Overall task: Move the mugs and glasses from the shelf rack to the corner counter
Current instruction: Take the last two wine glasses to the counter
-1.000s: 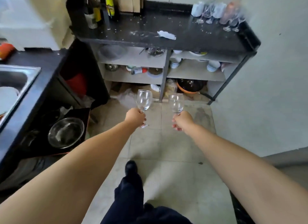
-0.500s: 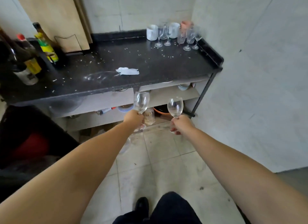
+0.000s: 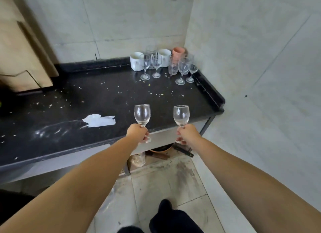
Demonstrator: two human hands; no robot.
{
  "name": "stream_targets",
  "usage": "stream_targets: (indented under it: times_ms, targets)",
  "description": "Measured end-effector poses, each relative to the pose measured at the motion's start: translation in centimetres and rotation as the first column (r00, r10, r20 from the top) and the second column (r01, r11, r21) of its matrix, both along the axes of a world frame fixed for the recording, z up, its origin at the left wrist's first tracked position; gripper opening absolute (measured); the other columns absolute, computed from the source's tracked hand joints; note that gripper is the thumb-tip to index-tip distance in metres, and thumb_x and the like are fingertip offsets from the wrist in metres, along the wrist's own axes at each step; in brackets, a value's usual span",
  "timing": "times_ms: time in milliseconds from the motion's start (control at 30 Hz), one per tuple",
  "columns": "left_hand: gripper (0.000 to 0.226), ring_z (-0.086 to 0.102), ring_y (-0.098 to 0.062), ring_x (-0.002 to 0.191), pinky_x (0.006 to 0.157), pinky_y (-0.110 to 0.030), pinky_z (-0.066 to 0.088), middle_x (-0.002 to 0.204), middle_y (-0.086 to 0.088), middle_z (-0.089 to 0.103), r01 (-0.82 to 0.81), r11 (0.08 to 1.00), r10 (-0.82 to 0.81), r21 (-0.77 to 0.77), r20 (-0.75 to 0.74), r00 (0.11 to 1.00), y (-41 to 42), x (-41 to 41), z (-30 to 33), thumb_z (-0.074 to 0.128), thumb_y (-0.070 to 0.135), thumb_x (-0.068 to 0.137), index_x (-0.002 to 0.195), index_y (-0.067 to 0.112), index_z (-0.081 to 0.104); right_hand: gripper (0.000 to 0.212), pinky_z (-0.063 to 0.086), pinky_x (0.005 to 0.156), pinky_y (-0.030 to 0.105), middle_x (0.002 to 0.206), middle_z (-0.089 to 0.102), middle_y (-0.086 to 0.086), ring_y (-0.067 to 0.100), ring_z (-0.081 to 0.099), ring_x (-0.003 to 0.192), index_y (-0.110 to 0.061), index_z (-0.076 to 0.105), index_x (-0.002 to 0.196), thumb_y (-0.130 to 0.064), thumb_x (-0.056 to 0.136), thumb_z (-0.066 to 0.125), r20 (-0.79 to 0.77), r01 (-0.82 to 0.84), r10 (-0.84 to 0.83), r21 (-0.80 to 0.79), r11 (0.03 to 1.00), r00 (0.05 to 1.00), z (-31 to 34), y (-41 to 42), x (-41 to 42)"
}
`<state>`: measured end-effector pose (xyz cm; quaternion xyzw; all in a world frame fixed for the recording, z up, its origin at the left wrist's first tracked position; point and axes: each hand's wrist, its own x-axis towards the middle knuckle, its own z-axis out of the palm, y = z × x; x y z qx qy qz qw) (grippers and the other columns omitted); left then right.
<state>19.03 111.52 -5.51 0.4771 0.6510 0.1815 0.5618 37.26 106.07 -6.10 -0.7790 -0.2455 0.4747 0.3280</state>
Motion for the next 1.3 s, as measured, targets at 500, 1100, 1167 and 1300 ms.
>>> stream_targets:
  times_ms: [500, 1100, 1167, 1300]
  targets:
    - [0.011, 0.05, -0.012, 0.052, 0.045, -0.019, 0.048, 0.075, -0.005, 0.062, -0.116, 0.988, 0.128, -0.099, 0.127, 0.984, 22.3, 9.7, -3.9, 0.05, 0.005, 0.091, 0.087, 0.003, 0.059, 0.01, 0.033, 0.042, 0.019, 0.091, 0.061, 0.004, 0.01, 0.043, 0.053, -0.011, 0.055, 0.099, -0.015, 0.096, 0.046, -0.024, -0.026, 0.026, 0.005, 1.0, 0.999, -2.7, 23.4, 8.4]
    - [0.019, 0.059, -0.011, 0.071, 0.075, -0.03, 0.055, 0.073, 0.003, 0.062, -0.23, 0.972, 0.234, -0.047, 0.201, 0.951, 32.3, 16.8, -8.8, 0.053, 0.013, 0.089, 0.074, 0.023, 0.06, 0.025, 0.057, 0.081, 0.031, 0.093, 0.064, -0.005, 0.009, 0.065, 0.085, -0.005, 0.057, 0.118, -0.015, 0.095, 0.052, -0.133, -0.048, 0.084, 0.254, 0.966, 0.987, -10.2, 36.6, 11.3]
    - [0.016, 0.059, -0.011, 0.073, 0.079, -0.033, 0.056, 0.075, 0.003, 0.063, -0.225, 0.974, 0.228, -0.039, 0.2, 0.953, 32.2, 17.0, -9.0, 0.057, 0.018, 0.089, 0.076, 0.026, 0.06, 0.027, 0.057, 0.081, 0.029, 0.097, 0.064, -0.005, 0.009, 0.065, 0.089, -0.007, 0.057, 0.12, -0.016, 0.095, 0.053, -0.156, -0.043, 0.087, 0.265, 0.963, 0.984, -10.6, 36.5, 11.4]
    - [0.015, 0.06, -0.013, 0.078, 0.083, -0.038, 0.055, 0.078, 0.003, 0.064, -0.245, 0.969, 0.247, -0.03, 0.173, 0.954, 32.2, 17.1, -9.5, 0.06, 0.023, 0.087, 0.074, 0.03, 0.059, 0.029, 0.057, 0.079, 0.024, 0.101, 0.063, -0.006, 0.008, 0.065, 0.092, -0.008, 0.057, 0.123, -0.014, 0.094, 0.053, -0.173, -0.05, 0.102, 0.282, 0.958, 0.98, -11.1, 36.4, 11.6]
